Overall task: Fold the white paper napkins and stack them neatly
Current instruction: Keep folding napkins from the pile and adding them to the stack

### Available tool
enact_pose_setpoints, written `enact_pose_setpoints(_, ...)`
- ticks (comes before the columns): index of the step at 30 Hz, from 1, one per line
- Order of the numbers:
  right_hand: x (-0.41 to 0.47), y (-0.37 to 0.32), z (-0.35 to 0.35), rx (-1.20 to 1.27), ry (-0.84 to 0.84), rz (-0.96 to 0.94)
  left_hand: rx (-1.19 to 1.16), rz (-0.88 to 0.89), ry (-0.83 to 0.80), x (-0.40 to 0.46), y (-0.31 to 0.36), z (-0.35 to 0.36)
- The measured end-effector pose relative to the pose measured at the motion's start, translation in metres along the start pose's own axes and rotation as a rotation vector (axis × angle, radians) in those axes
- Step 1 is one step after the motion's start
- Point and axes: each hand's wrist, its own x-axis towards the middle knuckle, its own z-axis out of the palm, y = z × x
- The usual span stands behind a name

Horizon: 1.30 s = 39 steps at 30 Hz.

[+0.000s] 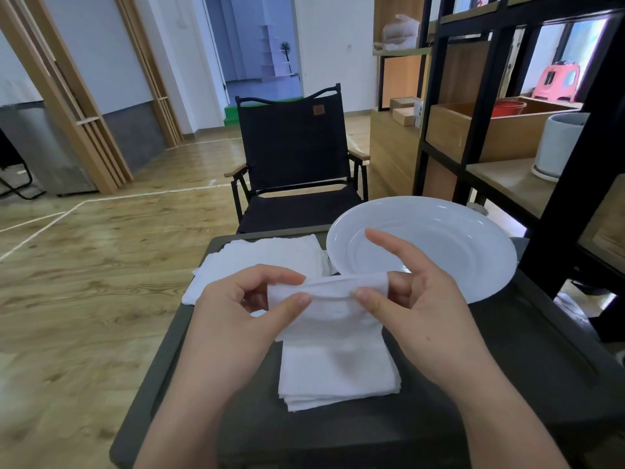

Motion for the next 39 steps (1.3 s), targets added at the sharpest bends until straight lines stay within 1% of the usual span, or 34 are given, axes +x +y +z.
enact_pose_setpoints(6,0.0,0.004,-0.002,-0.019,-0.011,-0.027,0.02,-0.005,-0.02,0.001,-0.002,-0.003)
enact_pose_setpoints(9,0.001,0.006,-0.002,-0.042,0.013,-0.014,0.019,-0.012,0.032,0.001,-0.004,-0.002)
enact_pose_setpoints(12,0.0,0.005,0.001,-0.131,0.071,-0.006,0.018,-0.021,0.057,0.001,-0.004,-0.002)
enact_pose_setpoints(15,-0.001,0.005,0.001,-0.162,0.026,0.02,-0.028,-0.042,0.014,0.001,-0.001,-0.004)
enact_pose_setpoints(17,-0.002,0.003,0.0,-0.1,0.019,0.035,-0.156,-0.081,-0.037,0.0,0.002,-0.003)
enact_pose_setpoints(19,-0.002,0.002,0.0,0.037,0.061,0.079,-0.268,-0.143,-0.079,-0.001,0.006,-0.001)
enact_pose_setpoints(21,-0.002,0.002,0.0,0.16,0.068,0.174,-0.286,-0.223,-0.11,-0.002,0.006,0.002)
enact_pose_setpoints(23,-0.003,0.005,0.001,0.146,0.057,0.262,-0.196,-0.277,-0.112,-0.002,-0.002,0.006)
enact_pose_setpoints(26,0.0,0.017,0.006,-0.035,0.126,0.289,0.032,-0.326,-0.09,0.001,-0.018,0.012)
enact_pose_setpoints(30,0.003,0.029,0.015,-0.21,0.182,0.293,0.151,-0.376,-0.1,0.004,-0.033,0.02)
enact_pose_setpoints(34,0.002,0.034,0.014,-0.391,0.25,0.297,0.288,-0.366,-0.084,0.005,-0.035,0.022)
enact_pose_setpoints(36,0.0,0.03,0.012,-0.442,0.296,0.271,0.367,-0.312,-0.003,0.007,-0.038,0.019)
enact_pose_setpoints(39,-0.003,0.019,0.01,-0.435,0.408,0.176,0.589,-0.176,0.18,0.014,-0.05,0.012)
